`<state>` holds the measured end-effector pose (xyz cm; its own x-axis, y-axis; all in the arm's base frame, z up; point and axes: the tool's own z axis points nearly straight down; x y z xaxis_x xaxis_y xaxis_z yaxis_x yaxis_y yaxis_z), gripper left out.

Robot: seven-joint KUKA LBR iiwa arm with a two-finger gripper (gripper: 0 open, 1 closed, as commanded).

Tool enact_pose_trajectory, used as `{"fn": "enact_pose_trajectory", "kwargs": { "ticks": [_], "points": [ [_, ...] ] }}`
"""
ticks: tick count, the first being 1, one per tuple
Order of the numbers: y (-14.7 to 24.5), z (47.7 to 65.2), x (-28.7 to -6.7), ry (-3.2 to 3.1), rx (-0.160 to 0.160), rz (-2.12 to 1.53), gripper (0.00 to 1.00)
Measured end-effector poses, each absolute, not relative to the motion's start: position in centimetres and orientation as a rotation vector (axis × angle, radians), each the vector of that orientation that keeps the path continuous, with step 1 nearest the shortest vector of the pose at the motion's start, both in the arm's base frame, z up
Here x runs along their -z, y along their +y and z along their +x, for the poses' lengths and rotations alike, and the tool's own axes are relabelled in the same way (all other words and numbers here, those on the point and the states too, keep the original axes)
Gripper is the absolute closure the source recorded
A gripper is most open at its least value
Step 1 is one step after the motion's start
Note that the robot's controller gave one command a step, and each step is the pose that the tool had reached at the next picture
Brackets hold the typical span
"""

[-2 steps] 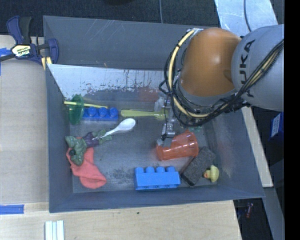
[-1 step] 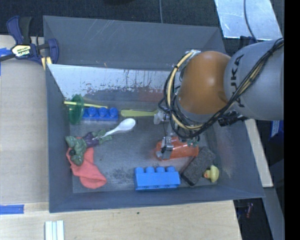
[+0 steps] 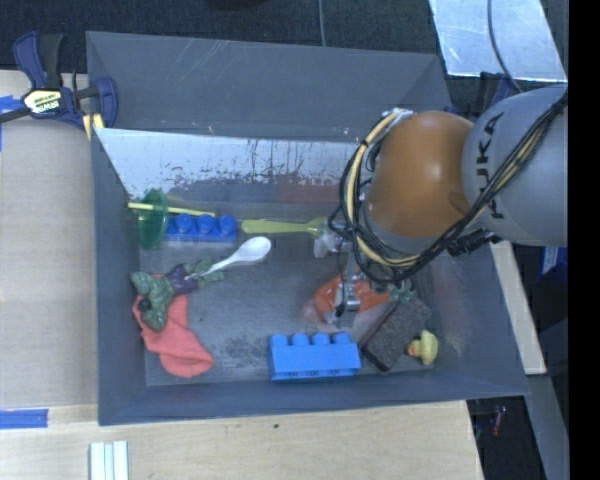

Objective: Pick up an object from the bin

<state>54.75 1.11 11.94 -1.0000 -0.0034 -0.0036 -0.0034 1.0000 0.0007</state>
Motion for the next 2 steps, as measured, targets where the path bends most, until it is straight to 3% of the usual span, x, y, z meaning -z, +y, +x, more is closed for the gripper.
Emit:
{"fn": "enact_pose_trajectory", "kwargs": {
  "ticks": [1,2],
  "points": [
    [-2.0,53.7,-10.1,3.127,-0.002,0.076,0.00],
    [-2.7,52.7,-8.9,3.116,-0.004,0.128,1.00]
  ]
}}
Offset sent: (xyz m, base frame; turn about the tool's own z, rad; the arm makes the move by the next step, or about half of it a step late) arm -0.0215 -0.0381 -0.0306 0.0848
